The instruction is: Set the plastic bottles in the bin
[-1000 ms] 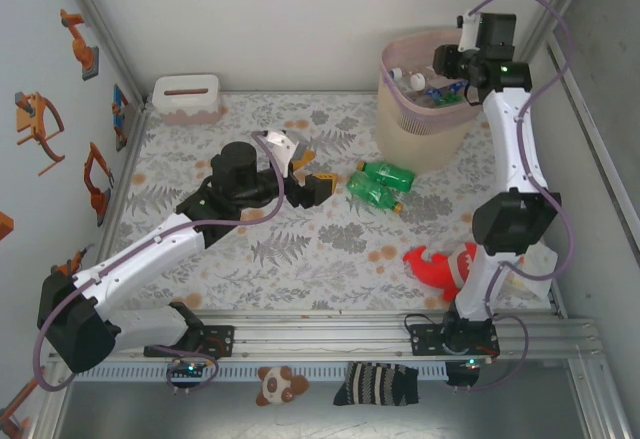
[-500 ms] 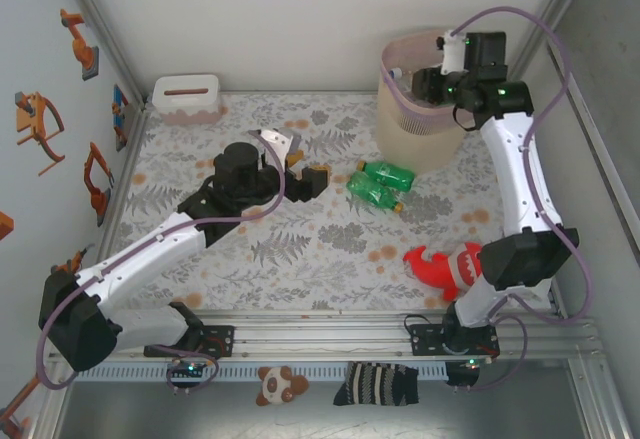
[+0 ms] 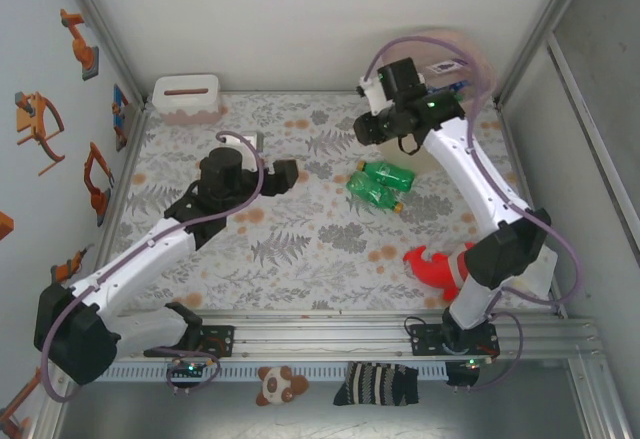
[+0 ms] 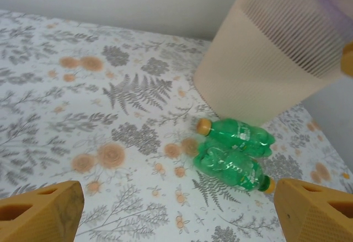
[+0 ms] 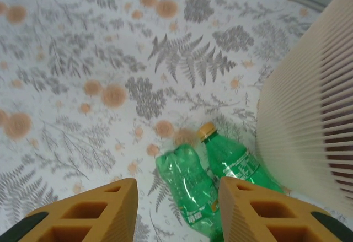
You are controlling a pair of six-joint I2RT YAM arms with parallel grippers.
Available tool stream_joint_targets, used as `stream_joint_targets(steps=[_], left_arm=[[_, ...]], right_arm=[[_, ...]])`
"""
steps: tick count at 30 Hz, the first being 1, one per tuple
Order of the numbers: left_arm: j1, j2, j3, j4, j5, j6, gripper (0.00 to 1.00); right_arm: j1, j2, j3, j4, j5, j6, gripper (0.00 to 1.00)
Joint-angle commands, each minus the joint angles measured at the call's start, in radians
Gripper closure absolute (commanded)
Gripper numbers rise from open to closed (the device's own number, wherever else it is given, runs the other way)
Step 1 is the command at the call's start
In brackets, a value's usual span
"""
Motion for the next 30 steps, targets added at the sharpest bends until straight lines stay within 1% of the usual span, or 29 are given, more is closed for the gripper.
stream_joint_targets(steps=[1,4,7,9,11,14,19,24,30], left_arm=[[0.033,-0.035,-0.042,-0.014,-0.008,-0.063,0.11],[0.058,-0.048,-0.063,-0.008,0.002,-0.084,0.11],[0.067,-0.062,-0.079,-0.006,0.001,-0.094,0.11],[0.073,-0.068,-0.09,-0.003,0.0,-0.099,0.11],[0.078,-0.07,-0.1,0.004,0.0,-0.108,0.11],[0.083,-0.063,-0.102,0.009,0.011,-0.112,0.11],[0.084,-0.056,-0.103,0.021,0.027,-0.111,0.11],[0.085,-0.054,-0.113,0.031,0.029,-0.118,0.11],[0.087,-0.05,-0.121,0.036,0.033,-0.125,0.11]], right_arm=[[0.04,0.051,-0.017,-0.107,0.116,-0.103,0.58],[0.063,0.099,-0.04,-0.137,0.183,-0.128,0.57],[0.073,0.097,-0.132,-0.095,0.199,-0.135,0.54],[0.074,0.094,-0.192,-0.058,0.199,-0.128,0.47],[0.076,0.098,-0.249,-0.026,0.212,-0.113,0.37],[0.076,0.104,-0.33,0.014,0.239,-0.103,0.3],[0.076,0.081,-0.441,0.073,0.282,-0.098,0.29],[0.071,0.067,-0.547,0.132,0.285,-0.094,0.28],[0.055,0.089,-0.594,0.161,0.293,-0.093,0.28]])
